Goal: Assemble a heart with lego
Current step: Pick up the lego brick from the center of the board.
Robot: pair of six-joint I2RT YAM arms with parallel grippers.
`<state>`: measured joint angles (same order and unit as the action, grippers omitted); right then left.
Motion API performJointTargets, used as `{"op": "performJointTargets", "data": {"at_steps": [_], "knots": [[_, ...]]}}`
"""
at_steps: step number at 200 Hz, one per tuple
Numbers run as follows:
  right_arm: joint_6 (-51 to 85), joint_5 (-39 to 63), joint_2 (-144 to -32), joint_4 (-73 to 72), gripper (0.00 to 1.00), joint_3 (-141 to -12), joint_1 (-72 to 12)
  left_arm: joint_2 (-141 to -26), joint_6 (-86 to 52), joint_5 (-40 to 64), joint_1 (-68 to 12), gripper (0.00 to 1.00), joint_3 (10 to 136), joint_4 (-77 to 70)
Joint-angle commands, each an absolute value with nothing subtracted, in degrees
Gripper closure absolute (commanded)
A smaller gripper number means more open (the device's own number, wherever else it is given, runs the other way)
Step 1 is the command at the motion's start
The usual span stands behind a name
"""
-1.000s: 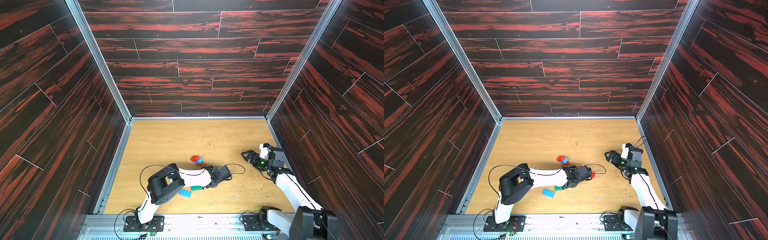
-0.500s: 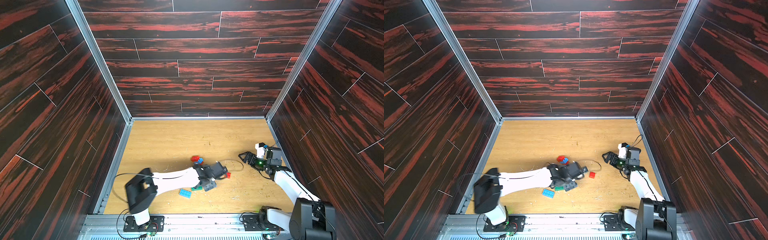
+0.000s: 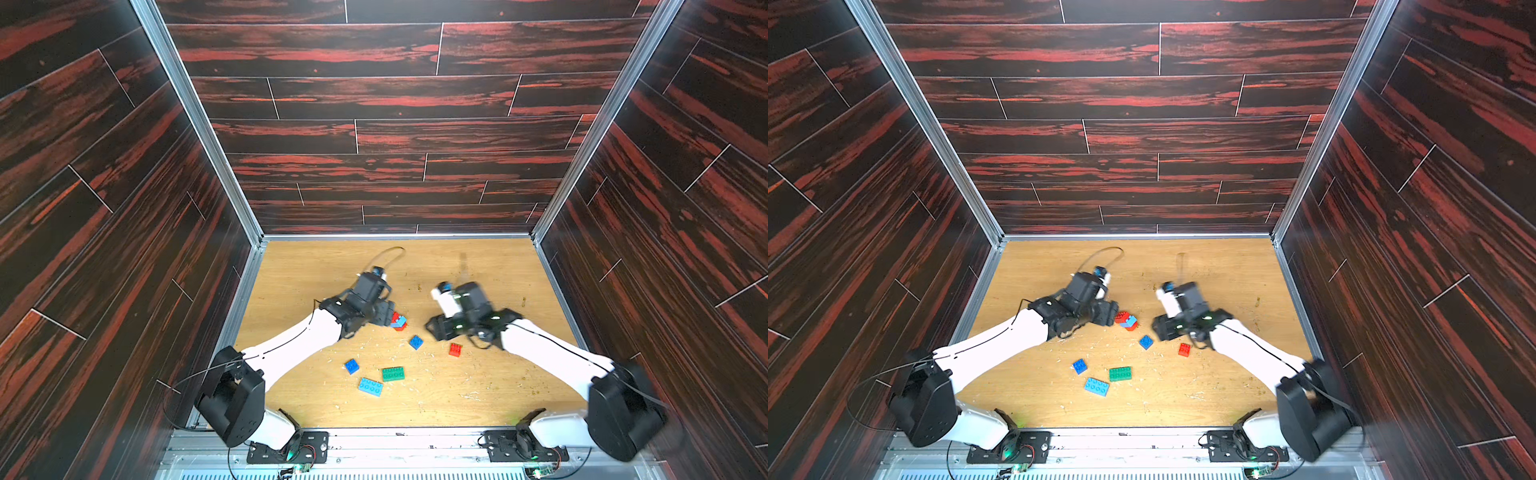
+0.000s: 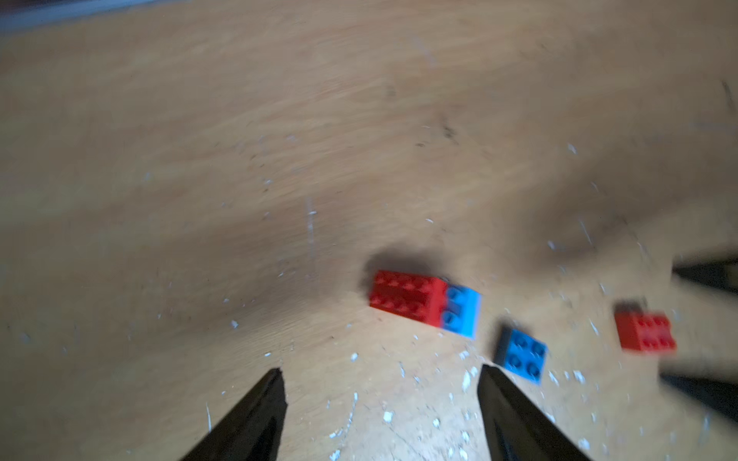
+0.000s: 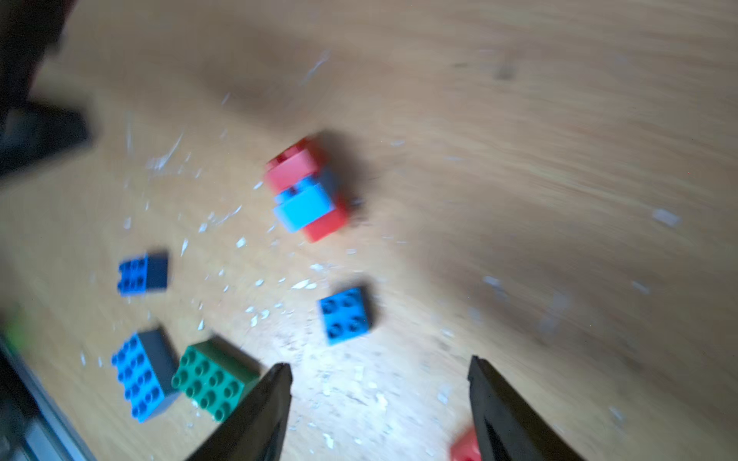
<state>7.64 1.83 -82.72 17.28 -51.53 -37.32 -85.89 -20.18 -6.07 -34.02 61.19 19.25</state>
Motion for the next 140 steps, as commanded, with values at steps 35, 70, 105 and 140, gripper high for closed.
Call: {"op": "performJointTargets", "data": {"at_steps": [35,70,105,140], "knots": [[0.6,-7.6,-97.7,23.3,0.29,-59.0,-45.0,-91.9,-30.1,-0.8,-29.1,0.24,62.3,17.4],[1.9,-9.0,-99.3,22.0,0.33,-58.6,-45.0,-92.5,-30.6,-0.7,-27.5,0.27,60.7,15.7],[1.6,-6.0,-100.2,21.1,0.44,-57.8,-45.0,-92.3,-30.8,-0.2,-26.4,0.28,59.4,14.9],[1.7,-6.3,-101.0,20.6,0.5,-57.0,-45.1,-93.0,-31.6,0.4,-25.8,0.29,58.6,13.6]]}}
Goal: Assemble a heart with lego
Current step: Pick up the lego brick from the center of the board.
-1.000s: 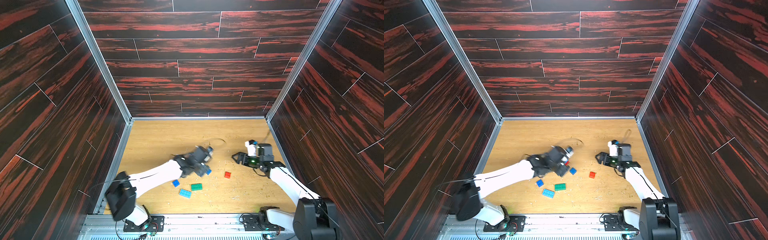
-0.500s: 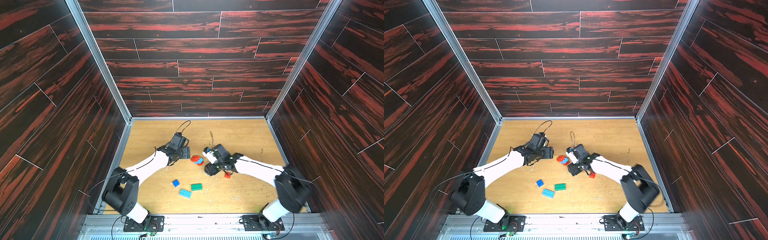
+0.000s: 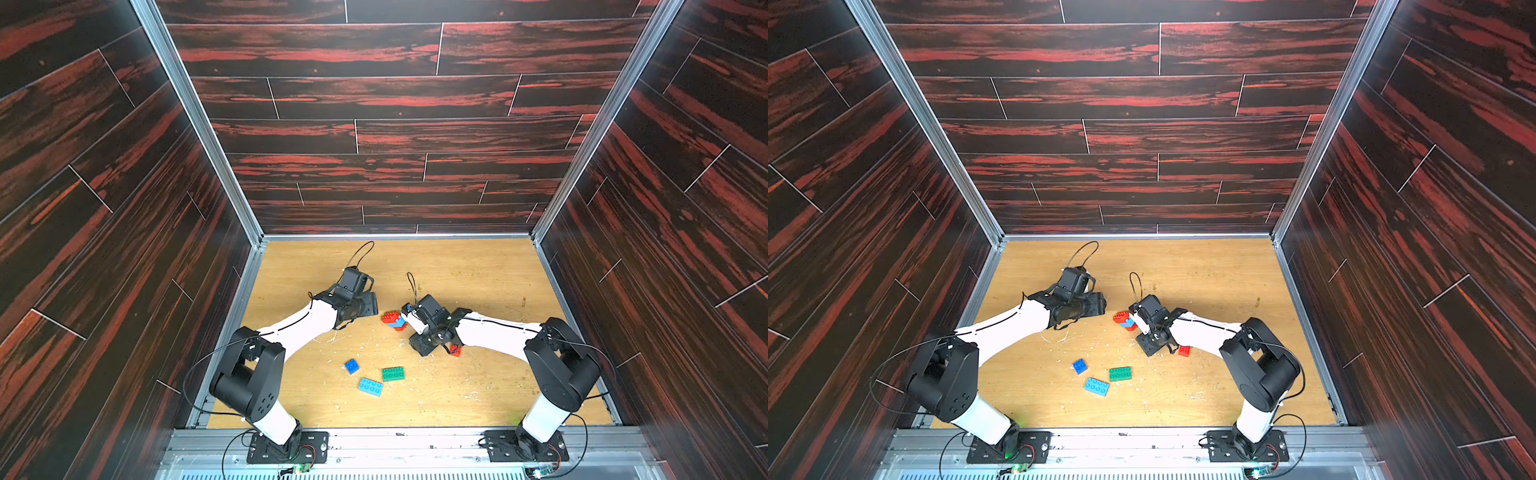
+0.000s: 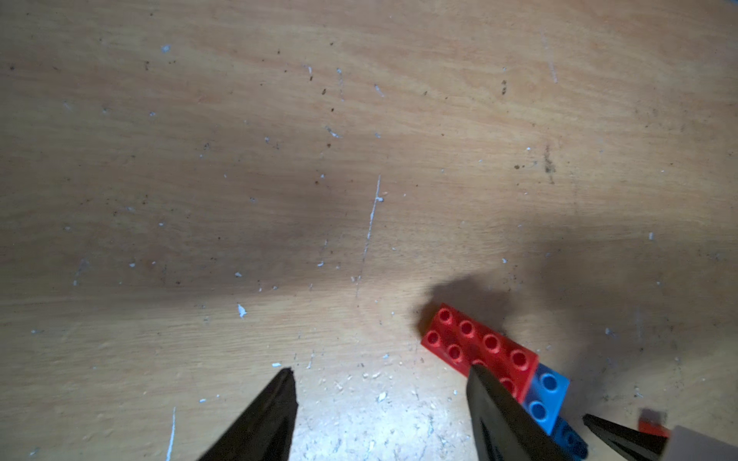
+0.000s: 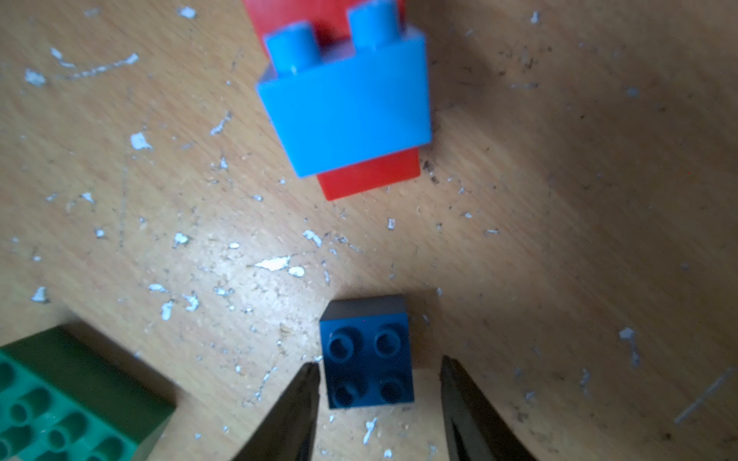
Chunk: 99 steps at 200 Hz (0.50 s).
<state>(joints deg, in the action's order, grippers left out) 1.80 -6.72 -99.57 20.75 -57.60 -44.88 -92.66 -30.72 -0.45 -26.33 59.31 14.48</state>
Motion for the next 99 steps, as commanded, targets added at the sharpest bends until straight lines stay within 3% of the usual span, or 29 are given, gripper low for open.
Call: {"op": "performJointTargets", "data": {"at_steps": [1,25,52,99], "knots": [[1.7,-6.3,-101.1,20.6,0.51,-57.0,-45.0,-93.0,-31.6,0.4,-25.8,0.29,58.6,13.6],[1.7,-6.7,-100.2,19.2,0.6,-56.8,-45.0,-93.1,-31.9,0.4,-25.7,0.3,58.4,12.7],[0.9,-5.3,-102.0,20.3,0.61,-57.9,-45.1,-93.2,-32.0,0.8,-25.2,0.3,58.4,12.7],[1.1,-7.0,-101.0,20.4,0.72,-58.6,-45.1,-92.6,-31.9,1.1,-24.9,0.3,58.1,12.7]]}}
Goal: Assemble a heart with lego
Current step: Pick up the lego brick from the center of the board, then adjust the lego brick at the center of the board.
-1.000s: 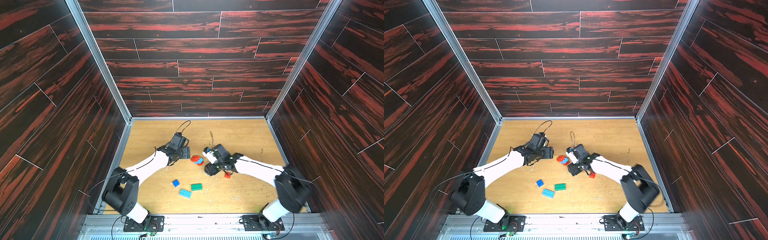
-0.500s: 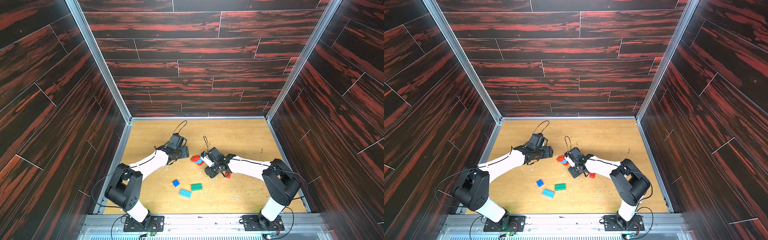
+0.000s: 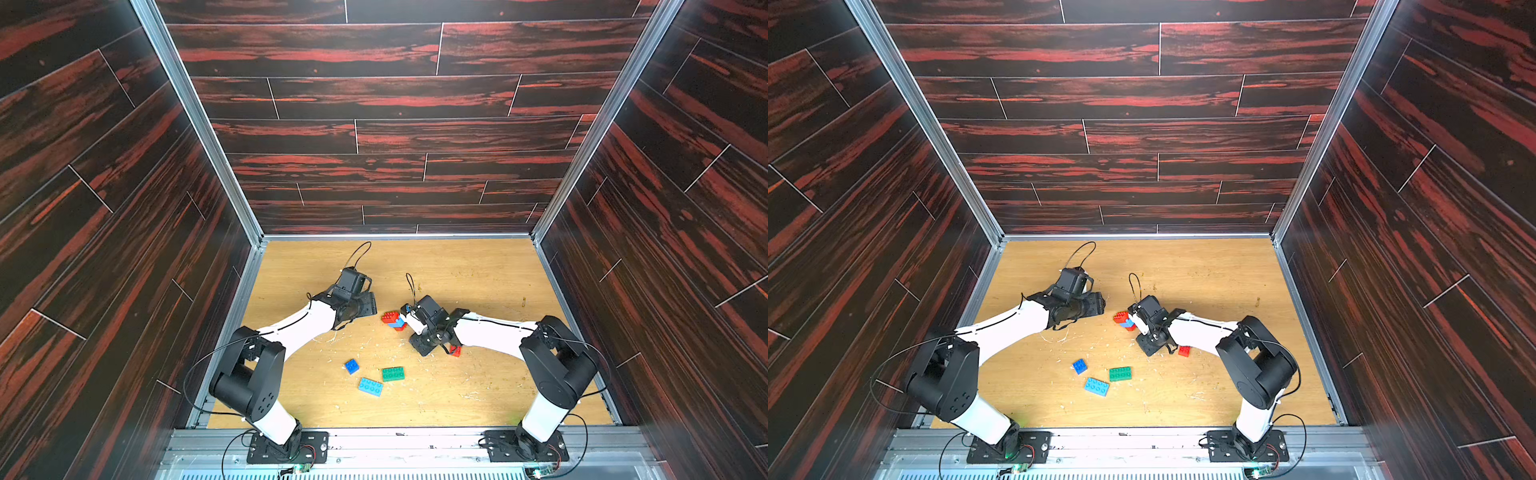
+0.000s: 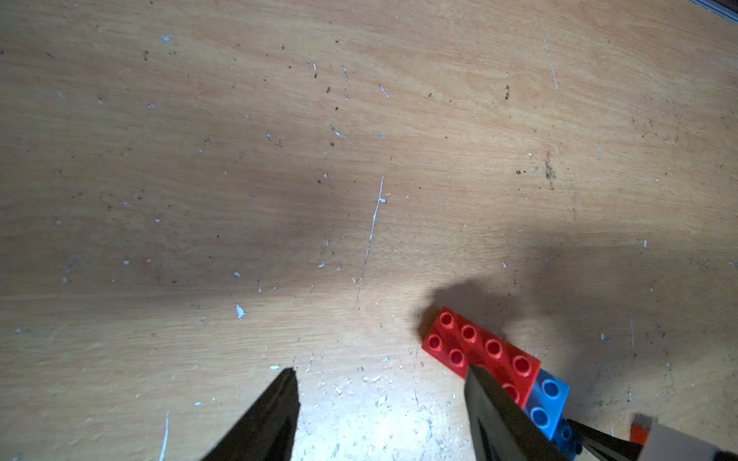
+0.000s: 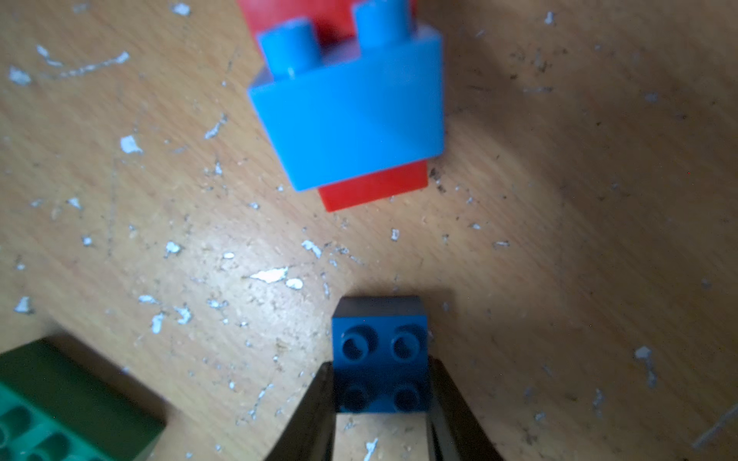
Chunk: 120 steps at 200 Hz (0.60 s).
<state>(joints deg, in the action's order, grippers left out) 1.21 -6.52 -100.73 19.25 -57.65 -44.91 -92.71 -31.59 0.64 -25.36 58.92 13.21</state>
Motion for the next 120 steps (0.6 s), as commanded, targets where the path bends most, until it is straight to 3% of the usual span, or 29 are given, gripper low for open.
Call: {"op": "performJointTargets", "data": {"at_steps": [1,44,71,120], "knots": [[1.1,-7.0,-100.9,20.5,0.72,-58.7,-45.1,-92.5,-31.9,1.1,-24.9,0.3,58.1,12.7],[-2.6,-11.0,-97.8,26.6,0.72,-67.2,-45.0,-92.1,-32.0,1.1,-24.4,0.3,58.5,12.1],[-4.1,-13.6,-102.5,31.0,0.75,-74.6,-45.1,-92.3,-33.2,1.8,-24.0,0.3,58.7,11.6],[-7.1,-7.9,-107.0,37.1,0.79,-82.8,-45.0,-92.2,-33.3,1.7,-23.6,0.3,57.7,11.3]]}}
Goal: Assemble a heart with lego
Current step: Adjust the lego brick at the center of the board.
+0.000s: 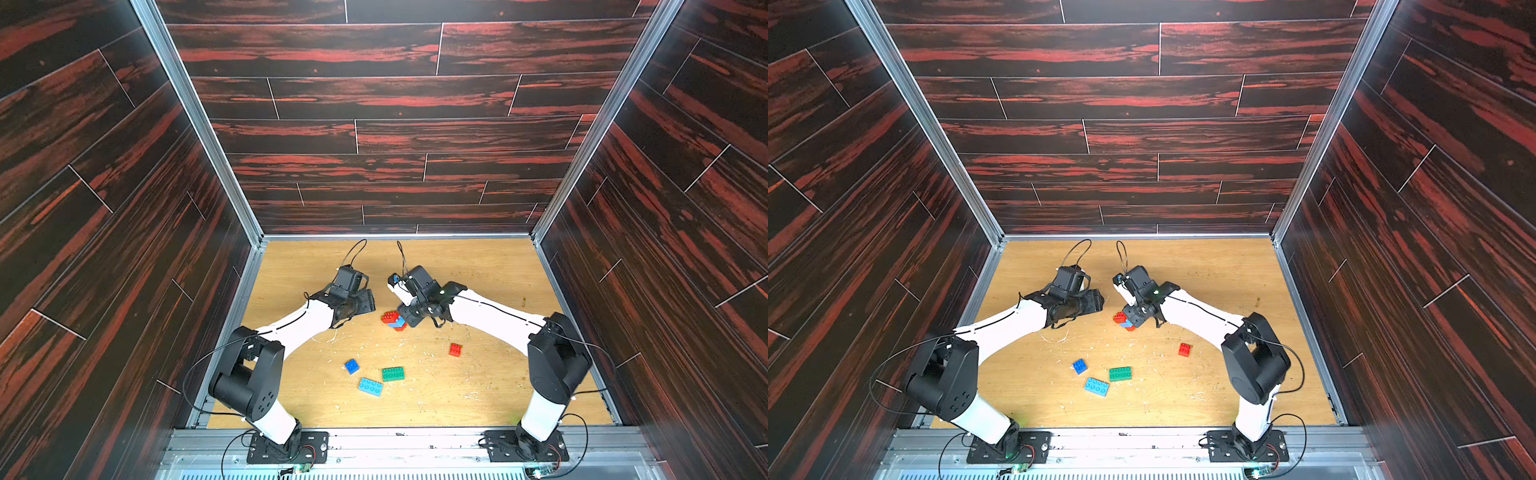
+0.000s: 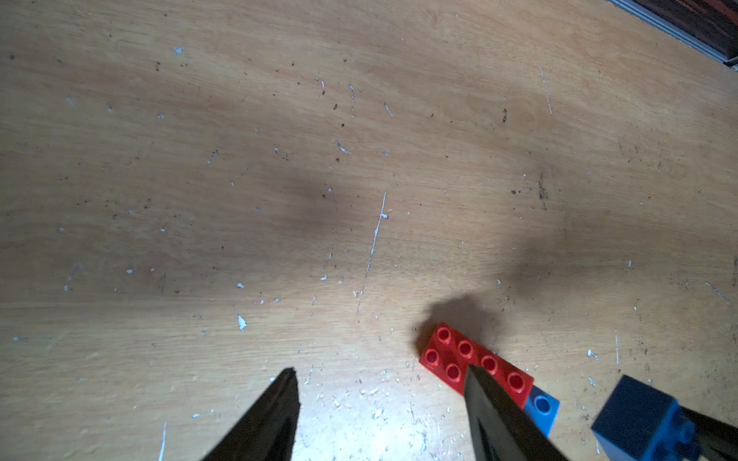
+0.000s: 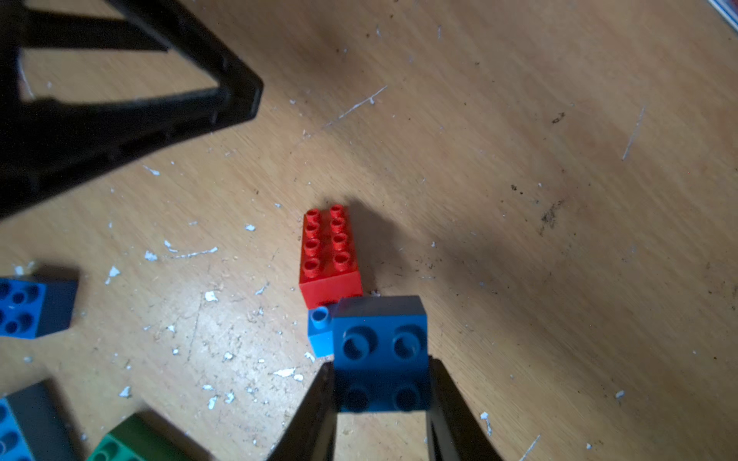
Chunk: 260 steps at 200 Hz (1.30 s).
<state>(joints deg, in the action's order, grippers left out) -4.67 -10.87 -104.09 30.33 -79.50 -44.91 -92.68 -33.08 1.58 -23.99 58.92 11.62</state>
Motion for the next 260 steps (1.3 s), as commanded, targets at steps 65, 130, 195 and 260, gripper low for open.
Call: {"op": "performJointTargets", "data": {"at_steps": [65,130,195,260], "knots": [[-8.4,-5.2,-112.2,42.4,0.82,-87.9,-45.0,-93.2,-33.7,2.4,-23.4,0.31,57.6,10.8],[-7.9,-5.8,-110.4,43.4,0.82,-84.4,-45.0,-93.6,-32.9,3.7,-23.3,0.31,57.7,11.1],[-4.7,-6.1,-105.3,41.7,0.82,-78.5,-45.0,-92.8,-33.1,8.2,-23.4,0.33,56.4,8.8],[-3.4,-5.0,-104.2,38.2,0.83,-76.2,-45.0,-94.9,-33.6,15.7,-24.3,0.32,56.4,4.2]]}}
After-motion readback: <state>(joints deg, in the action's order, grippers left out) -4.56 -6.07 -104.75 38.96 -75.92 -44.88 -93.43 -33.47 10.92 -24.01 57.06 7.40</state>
